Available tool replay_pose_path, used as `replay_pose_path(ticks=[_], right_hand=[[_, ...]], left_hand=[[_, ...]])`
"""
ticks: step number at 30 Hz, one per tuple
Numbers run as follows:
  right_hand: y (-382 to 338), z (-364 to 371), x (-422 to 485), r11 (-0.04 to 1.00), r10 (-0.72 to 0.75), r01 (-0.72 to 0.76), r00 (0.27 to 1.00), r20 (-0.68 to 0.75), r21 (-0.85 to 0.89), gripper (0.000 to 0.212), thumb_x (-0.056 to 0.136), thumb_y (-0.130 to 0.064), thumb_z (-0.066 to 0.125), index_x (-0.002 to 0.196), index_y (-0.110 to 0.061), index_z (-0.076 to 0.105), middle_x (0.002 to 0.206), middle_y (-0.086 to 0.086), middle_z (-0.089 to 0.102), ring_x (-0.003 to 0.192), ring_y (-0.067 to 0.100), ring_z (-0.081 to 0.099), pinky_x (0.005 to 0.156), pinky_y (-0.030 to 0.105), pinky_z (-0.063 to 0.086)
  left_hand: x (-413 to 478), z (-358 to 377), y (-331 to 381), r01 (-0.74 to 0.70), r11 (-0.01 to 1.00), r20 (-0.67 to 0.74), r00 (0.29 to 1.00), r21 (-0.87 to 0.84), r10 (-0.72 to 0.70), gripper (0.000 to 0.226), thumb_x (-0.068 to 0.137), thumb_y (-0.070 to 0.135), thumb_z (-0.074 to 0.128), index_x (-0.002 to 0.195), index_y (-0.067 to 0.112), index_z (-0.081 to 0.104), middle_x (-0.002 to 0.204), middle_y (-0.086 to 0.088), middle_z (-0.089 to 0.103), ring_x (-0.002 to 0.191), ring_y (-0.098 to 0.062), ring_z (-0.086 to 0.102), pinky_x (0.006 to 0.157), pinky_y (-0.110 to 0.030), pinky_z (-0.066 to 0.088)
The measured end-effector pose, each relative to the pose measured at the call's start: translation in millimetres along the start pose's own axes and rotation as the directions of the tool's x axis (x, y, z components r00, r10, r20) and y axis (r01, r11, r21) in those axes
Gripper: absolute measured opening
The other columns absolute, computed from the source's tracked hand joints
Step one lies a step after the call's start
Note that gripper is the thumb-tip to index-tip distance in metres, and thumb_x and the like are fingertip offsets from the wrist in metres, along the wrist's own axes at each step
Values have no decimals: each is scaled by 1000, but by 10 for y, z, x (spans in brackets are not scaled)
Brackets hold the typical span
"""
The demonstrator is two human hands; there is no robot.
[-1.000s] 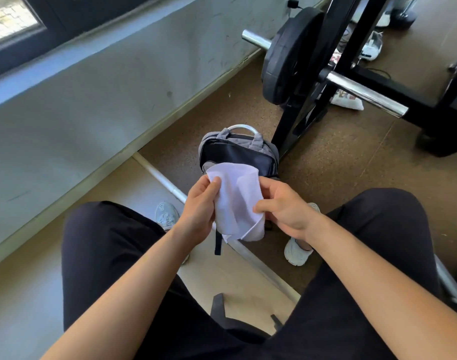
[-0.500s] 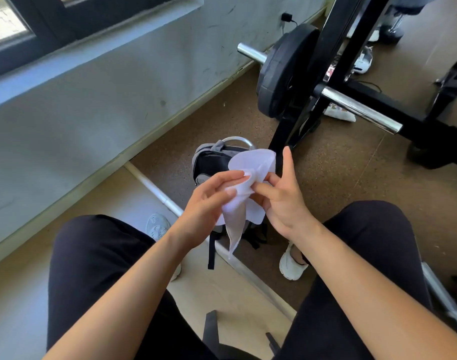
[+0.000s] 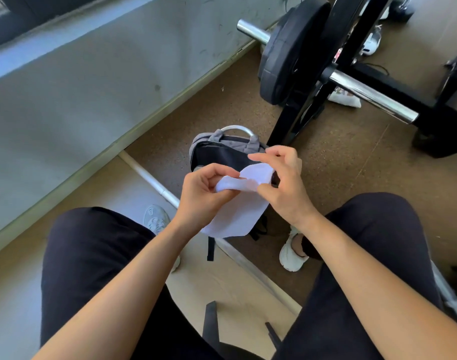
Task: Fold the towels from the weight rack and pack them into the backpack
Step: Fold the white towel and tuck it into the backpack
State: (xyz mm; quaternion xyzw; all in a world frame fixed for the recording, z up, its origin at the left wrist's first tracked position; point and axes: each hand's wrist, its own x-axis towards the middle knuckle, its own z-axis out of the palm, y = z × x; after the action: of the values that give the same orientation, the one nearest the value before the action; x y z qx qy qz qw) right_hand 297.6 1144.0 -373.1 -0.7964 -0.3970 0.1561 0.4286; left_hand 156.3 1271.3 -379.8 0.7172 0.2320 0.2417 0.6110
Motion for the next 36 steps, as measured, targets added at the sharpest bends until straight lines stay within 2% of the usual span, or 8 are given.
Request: replay_pose_path(ticks=[3, 7, 12, 16, 21, 27, 31, 36], right_hand=[[30, 18, -40, 989, -130, 142, 975, 180, -53, 58, 72, -26, 62, 129, -26, 64, 136, -20, 48, 134, 7, 36, 114, 28, 30], [26, 100, -69, 989, -147, 143, 956, 253, 35, 22, 88, -22, 75, 109, -17, 74, 96, -20, 64, 98, 1, 62, 88, 27, 51], [27, 124, -113, 975, -216, 206, 967, 135, 85, 11, 92, -14, 72, 102, -11, 76, 89, -2, 71, 84, 13, 66, 71, 30, 54], [40, 134, -142, 968, -245, 241, 968, 53, 70, 14, 89, -3, 73, 98, -13, 76, 83, -1, 66, 77, 16, 62, 66, 30, 51], [16, 115, -164, 966, -249, 243, 966, 65, 88, 9, 91, -12, 75, 100, -12, 76, 86, -2, 66, 80, 16, 62, 67, 30, 52], [-44, -5, -178, 903, -6, -123, 954, 299, 412, 18, 90, -15, 64, 103, -9, 74, 84, 10, 71, 80, 31, 66, 72, 41, 54], [-25, 4, -161, 944, 12, -113, 951, 311, 311, 11, 91, -22, 74, 96, -12, 74, 82, 3, 73, 78, 23, 69, 72, 38, 58], [-21, -12, -150, 922, 17, -118, 964, 266, 370, 17, 91, -22, 73, 94, -6, 72, 83, 12, 71, 82, 34, 65, 74, 44, 56]], left_hand=[[-30, -23, -27, -40, 999, 21, 999, 6, 40, 17, 83, -9, 77, 89, 6, 70, 89, -2, 80, 90, -17, 77, 81, -31, 60], [-64, -45, -47, -67, 997, 26, 997, 49, 66, 22, 77, -15, 76, 82, 5, 67, 81, -3, 76, 81, -16, 73, 73, -30, 57], [-94, -138, -97, -70, 994, 8, 998, 87, 70, 25, 79, -13, 74, 78, 11, 68, 78, 0, 70, 75, -17, 67, 67, -38, 54], [-164, -179, -83, -100, 991, 32, 995, 87, 97, 28, 79, -18, 69, 78, 10, 70, 93, -1, 76, 91, -15, 73, 79, -26, 55], [-194, -182, -93, -72, 990, 78, 995, 117, 63, 16, 89, 2, 76, 96, 15, 82, 94, 6, 80, 90, -12, 76, 83, -26, 58], [-183, -194, -136, -165, 969, 133, 981, 181, 142, 5, 91, 11, 78, 93, 11, 83, 94, 4, 79, 88, -15, 75, 79, -32, 58], [-199, -163, -128, -170, 966, 158, 977, 193, 141, 8, 90, 17, 78, 95, 12, 84, 97, 2, 78, 90, -15, 75, 78, -31, 58], [-166, -161, -156, -152, 973, 224, 968, 176, 111, 8, 91, 18, 77, 94, 16, 83, 109, 6, 78, 100, -11, 73, 85, -24, 54]])
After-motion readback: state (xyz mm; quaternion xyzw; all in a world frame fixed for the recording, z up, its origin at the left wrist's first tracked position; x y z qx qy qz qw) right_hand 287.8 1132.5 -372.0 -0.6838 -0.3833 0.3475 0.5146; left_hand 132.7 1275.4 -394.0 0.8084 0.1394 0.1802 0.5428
